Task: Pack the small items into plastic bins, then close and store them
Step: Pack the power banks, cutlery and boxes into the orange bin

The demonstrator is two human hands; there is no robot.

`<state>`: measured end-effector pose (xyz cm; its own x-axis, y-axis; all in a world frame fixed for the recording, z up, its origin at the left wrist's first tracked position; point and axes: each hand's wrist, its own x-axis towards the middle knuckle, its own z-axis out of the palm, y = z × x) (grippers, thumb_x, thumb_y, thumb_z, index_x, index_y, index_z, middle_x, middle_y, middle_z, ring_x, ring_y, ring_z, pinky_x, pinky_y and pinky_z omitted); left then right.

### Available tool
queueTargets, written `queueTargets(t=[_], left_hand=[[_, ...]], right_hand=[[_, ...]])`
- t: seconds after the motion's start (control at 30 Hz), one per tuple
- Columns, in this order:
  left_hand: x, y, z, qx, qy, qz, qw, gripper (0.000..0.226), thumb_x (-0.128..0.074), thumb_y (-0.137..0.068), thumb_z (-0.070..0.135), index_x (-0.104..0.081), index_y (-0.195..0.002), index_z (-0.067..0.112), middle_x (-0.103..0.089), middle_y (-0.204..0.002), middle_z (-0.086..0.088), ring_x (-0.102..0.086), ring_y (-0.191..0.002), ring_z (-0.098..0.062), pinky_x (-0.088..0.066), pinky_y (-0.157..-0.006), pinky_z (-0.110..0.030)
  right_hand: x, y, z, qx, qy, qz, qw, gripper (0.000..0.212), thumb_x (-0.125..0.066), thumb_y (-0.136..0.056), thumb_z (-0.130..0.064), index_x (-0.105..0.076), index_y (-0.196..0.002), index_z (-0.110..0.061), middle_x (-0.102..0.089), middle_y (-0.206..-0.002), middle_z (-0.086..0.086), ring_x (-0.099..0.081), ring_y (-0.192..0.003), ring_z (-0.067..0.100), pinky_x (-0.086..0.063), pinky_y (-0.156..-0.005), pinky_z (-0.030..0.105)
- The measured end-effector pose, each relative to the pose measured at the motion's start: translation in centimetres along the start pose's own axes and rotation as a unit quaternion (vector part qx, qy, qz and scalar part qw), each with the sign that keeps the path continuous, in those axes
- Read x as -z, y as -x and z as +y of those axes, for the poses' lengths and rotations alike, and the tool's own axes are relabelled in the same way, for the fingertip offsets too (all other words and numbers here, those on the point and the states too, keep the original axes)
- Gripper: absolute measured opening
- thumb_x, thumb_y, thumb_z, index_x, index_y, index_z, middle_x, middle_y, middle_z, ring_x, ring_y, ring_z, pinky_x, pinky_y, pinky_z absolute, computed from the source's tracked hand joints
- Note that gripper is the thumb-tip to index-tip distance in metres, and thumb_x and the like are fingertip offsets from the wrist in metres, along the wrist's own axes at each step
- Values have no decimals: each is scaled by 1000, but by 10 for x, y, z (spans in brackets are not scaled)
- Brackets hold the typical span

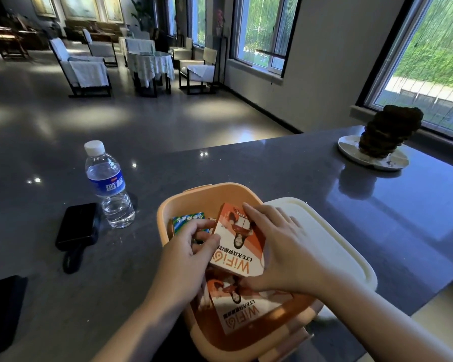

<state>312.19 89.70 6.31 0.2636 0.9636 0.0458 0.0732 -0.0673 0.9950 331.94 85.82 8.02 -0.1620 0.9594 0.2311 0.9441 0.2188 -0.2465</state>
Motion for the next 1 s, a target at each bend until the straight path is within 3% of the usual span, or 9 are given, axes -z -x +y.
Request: queueTargets(t=[0.07,0.17,0.27,0.37,0.47,0.63,0.77,0.83,1.0], left_hand=[[5,2,-3,-18,-35,-5,999,15,-59,-91,30,-61,-104,38,-72,-87,12,-70,-78,-6,-54,-59,-19],[16,1,-10,-83,-178,37,980,17,-51,-92,41,-58,-107,40,-62,-108,21,-60,-103,-2,-50,-85,-30],[22,-2,-18,-100,-257,62,959,24,-47,-94,34,-58,-115,31,-49,-127,19,-41,-126,-4,-35,-107,-41],[21,-2,-24,-91,-286,74,951,25,-46,-96,32,-58,-117,28,-43,-140,15,-28,-136,-5,-24,-114,-42],[20,-3,-28,-90,-288,72,951,27,-45,-96,34,-57,-119,29,-41,-142,14,-25,-137,-3,-22,-115,-41],[20,-5,-31,-93,-285,75,951,27,-44,-95,36,-57,-118,31,-40,-141,18,-23,-136,1,-22,-115,-36],[19,-6,-32,-98,-264,87,955,23,-47,-95,32,-59,-114,31,-43,-136,19,-27,-134,1,-24,-113,-34],[19,-6,-33,-99,-252,87,959,22,-46,-95,32,-59,-113,32,-42,-134,22,-27,-132,3,-24,-112,-32],[20,-6,-34,-97,-260,83,957,21,-46,-96,30,-59,-112,29,-43,-134,20,-29,-132,1,-28,-113,-39]], right_hand=[[6,0,4,21,33,-19,999,117,-60,-54,-81,-6,-149,-39,-24,-144,-18,-28,-130,6,-31,-107,34],[20,-6,12,66,107,-107,986,117,-66,-54,-76,-13,-150,-35,-26,-147,-14,-25,-134,10,-16,-114,34],[17,-12,6,125,113,-223,960,108,-72,-60,-65,-20,-149,-34,-30,-151,-10,-22,-138,11,0,-117,37],[2,-16,-1,137,123,-310,933,104,-80,-64,-46,-22,-149,-32,-29,-153,-8,-16,-143,12,6,-118,45],[-10,-19,-1,114,47,-342,932,97,-82,-66,-40,-27,-146,-33,-35,-149,-10,-24,-140,10,-11,-120,46],[-22,-18,13,83,-66,-369,923,96,-85,-64,-42,-28,-142,-39,-39,-142,-16,-35,-131,5,-25,-109,25],[-28,-21,17,13,-68,-341,938,62,-61,-81,-62,-43,-134,-36,-51,-129,-14,-49,-115,7,-42,-103,36],[-36,-21,13,18,-28,-336,941,54,-51,-88,-61,-45,-134,-33,-53,-128,-11,-49,-116,10,-41,-103,39],[-41,-19,10,31,-37,-358,932,46,-52,-90,-55,-50,-130,-31,-53,-127,-10,-47,-116,8,-40,-103,37]])
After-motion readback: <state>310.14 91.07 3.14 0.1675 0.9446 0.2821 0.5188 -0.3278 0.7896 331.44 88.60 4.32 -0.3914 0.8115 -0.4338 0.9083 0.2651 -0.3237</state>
